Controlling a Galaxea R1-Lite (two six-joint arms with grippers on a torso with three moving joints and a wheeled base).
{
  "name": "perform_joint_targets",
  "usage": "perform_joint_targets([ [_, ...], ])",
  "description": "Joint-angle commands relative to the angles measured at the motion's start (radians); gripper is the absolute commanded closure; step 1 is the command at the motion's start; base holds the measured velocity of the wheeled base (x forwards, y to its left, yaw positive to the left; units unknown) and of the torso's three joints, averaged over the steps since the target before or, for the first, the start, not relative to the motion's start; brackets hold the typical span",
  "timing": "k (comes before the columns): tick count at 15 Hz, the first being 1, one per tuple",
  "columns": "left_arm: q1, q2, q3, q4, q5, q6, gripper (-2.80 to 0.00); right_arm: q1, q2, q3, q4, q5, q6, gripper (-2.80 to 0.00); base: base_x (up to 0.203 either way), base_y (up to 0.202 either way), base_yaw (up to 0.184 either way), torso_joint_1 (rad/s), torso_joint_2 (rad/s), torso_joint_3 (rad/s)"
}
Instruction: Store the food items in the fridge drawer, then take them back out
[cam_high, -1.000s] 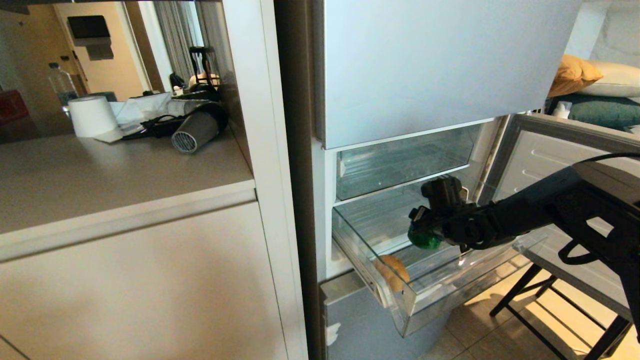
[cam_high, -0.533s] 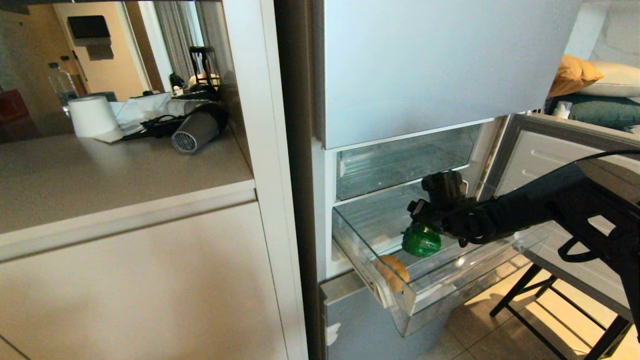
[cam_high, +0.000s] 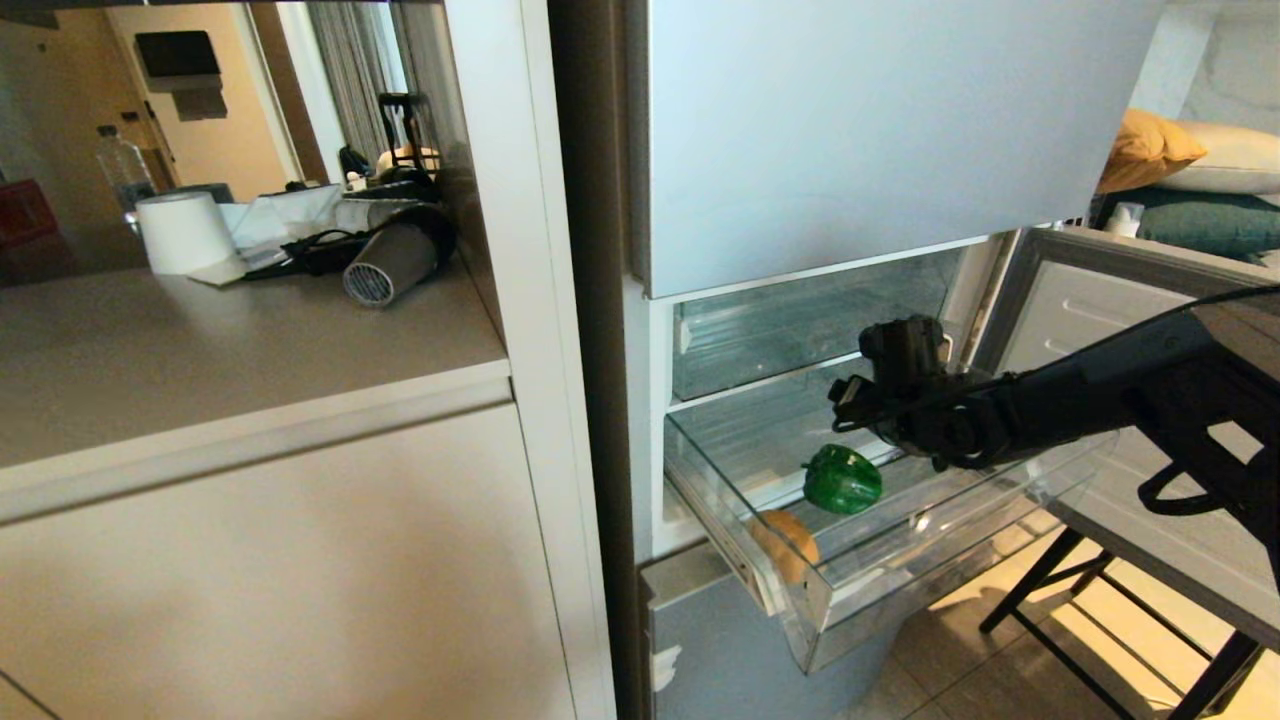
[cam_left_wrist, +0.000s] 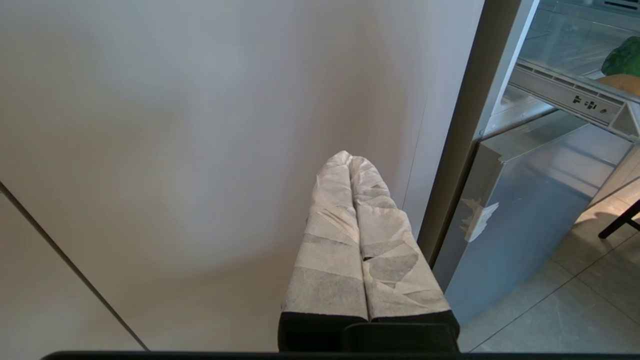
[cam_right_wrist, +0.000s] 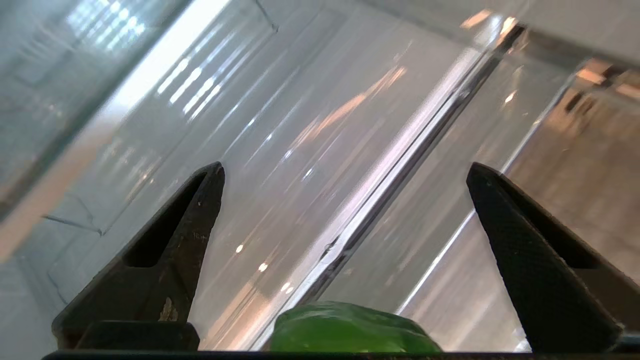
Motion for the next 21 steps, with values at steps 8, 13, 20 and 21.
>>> perform_joint_targets([
  [8, 0.0, 0.0, 0.0, 0.0, 0.0, 0.0, 0.0, 0.027, -0.27, 0.199, -0.003, -0.004, -0.027, 0.0, 0.0, 0.0, 0.0, 0.0, 0.0, 0.0],
  [13, 0.0, 0.0, 0.0, 0.0, 0.0, 0.0, 0.0, 0.104, -0.552, 0.481, -0.006, -0.004, -0.026, 0.0, 0.0, 0.0, 0.0, 0.0, 0.0, 0.0],
  [20, 0.0, 0.0, 0.0, 0.0, 0.0, 0.0, 0.0, 0.144, -1.05, 1.051, 0.006, -0.061, -0.049, 0.0, 0.0, 0.0, 0.0, 0.0, 0.0, 0.0],
  [21, 0.0, 0.0, 0.0, 0.0, 0.0, 0.0, 0.0, 0.14, -1.063, 1.095, 0.007, -0.064, -0.047, 0.0, 0.0, 0.0, 0.0, 0.0, 0.0, 0.0],
])
